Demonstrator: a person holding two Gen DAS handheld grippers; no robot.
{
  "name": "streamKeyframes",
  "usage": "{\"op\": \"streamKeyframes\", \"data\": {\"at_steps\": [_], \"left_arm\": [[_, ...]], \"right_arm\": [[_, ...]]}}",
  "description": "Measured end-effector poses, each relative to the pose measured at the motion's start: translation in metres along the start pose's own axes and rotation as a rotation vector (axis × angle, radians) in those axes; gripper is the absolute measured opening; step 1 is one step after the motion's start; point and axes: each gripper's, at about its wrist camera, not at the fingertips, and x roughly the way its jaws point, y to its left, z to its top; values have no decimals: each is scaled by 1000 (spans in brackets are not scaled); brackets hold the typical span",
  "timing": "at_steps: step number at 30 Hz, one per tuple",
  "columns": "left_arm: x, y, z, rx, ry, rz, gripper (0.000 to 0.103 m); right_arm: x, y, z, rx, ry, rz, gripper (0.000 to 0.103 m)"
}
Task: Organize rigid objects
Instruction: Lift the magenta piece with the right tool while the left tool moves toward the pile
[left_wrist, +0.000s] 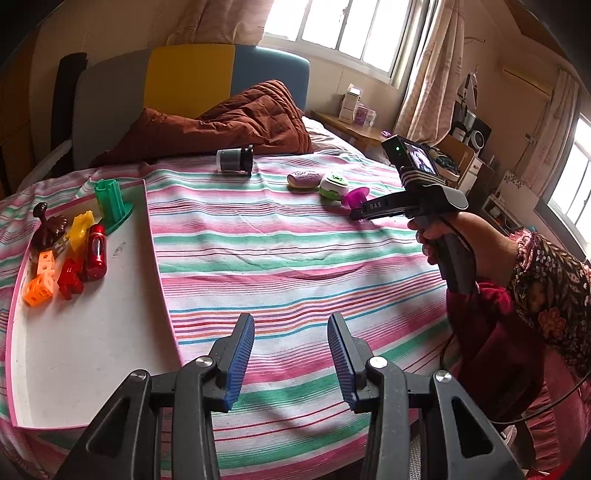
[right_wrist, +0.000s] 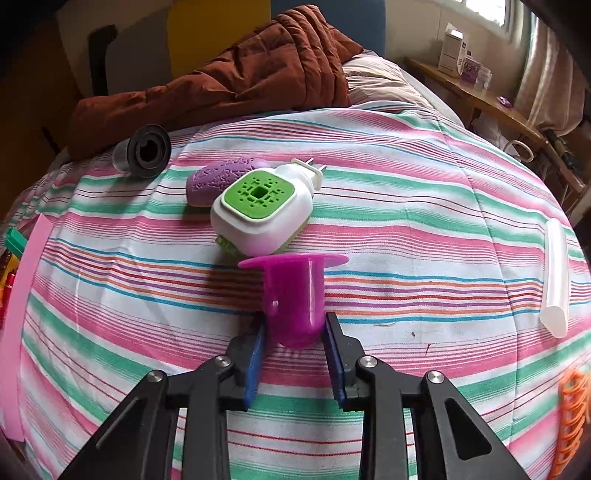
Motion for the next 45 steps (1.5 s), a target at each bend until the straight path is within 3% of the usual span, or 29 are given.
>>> {"op": "streamKeyframes", "data": {"at_steps": [10, 17, 26, 39, 45], "left_arm": [[6, -2, 1, -6, 10, 9, 41], [10, -9, 2, 18, 15, 5, 41], [19, -11, 3, 20, 41, 18, 41], [27, -23, 5, 44, 59, -5, 41], [42, -35, 27, 67, 58, -15, 41]], "right_arm": [[-31, -25, 0, 102, -46, 2, 31], [-43, -22, 5, 83, -111, -11, 31], [-31, -39, -1, 163, -26, 1, 31], [-18, -36, 4, 137, -17, -31, 32], [-24, -37, 3, 134, -22, -36, 31]]}}
